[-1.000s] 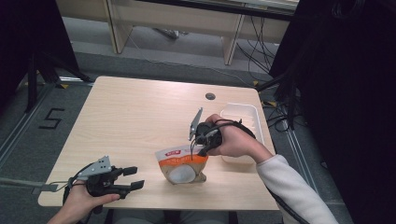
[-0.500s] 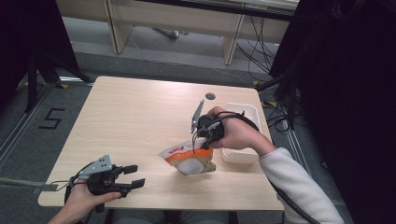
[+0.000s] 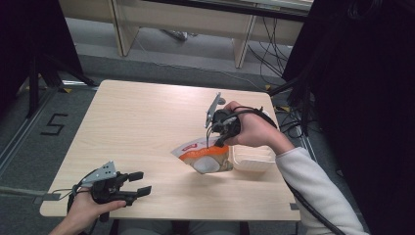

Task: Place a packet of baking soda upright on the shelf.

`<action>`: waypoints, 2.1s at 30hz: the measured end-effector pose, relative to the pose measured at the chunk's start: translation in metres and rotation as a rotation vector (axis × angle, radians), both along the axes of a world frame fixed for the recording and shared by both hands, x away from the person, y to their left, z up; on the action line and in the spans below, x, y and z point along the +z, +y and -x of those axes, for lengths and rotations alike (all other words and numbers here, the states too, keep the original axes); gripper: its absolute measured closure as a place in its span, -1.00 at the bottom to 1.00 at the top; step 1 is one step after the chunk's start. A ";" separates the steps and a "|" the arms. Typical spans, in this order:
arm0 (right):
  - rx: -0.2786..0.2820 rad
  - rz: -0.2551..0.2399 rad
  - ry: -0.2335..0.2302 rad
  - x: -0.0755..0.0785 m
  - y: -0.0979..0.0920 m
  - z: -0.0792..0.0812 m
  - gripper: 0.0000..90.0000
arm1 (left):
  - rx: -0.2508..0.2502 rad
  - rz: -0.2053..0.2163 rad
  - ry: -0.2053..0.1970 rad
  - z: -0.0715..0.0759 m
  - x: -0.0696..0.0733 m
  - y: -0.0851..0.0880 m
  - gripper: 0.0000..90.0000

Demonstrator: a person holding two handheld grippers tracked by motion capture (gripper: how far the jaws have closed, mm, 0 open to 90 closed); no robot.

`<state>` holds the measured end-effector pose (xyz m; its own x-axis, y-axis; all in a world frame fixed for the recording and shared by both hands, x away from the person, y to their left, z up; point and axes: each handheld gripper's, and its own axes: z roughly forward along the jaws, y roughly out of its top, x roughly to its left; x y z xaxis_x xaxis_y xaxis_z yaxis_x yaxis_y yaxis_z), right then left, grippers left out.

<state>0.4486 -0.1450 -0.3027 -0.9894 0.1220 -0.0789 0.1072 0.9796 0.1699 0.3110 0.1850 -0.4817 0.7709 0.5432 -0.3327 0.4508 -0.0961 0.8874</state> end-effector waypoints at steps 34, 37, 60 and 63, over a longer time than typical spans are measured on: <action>-0.062 -0.021 -0.054 0.040 -0.039 -0.025 1.00 | -0.003 0.002 0.003 -0.001 0.000 0.000 -0.32; -0.070 -0.025 -0.066 0.045 -0.045 -0.027 1.00 | -0.001 0.003 0.006 0.000 0.000 0.000 -0.32; -0.140 0.015 -0.079 0.055 -0.079 -0.038 1.00 | -0.024 0.010 0.002 -0.002 -0.001 0.001 -0.33; -0.152 0.016 -0.072 0.055 -0.082 -0.038 1.00 | -0.023 0.012 0.003 -0.002 -0.001 0.001 -0.33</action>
<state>0.4866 -0.2274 -0.2480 -0.9512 0.2681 -0.1526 0.2426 0.9557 0.1668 0.3132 0.1855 -0.4827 0.7820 0.5217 -0.3411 0.4511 -0.0960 0.8873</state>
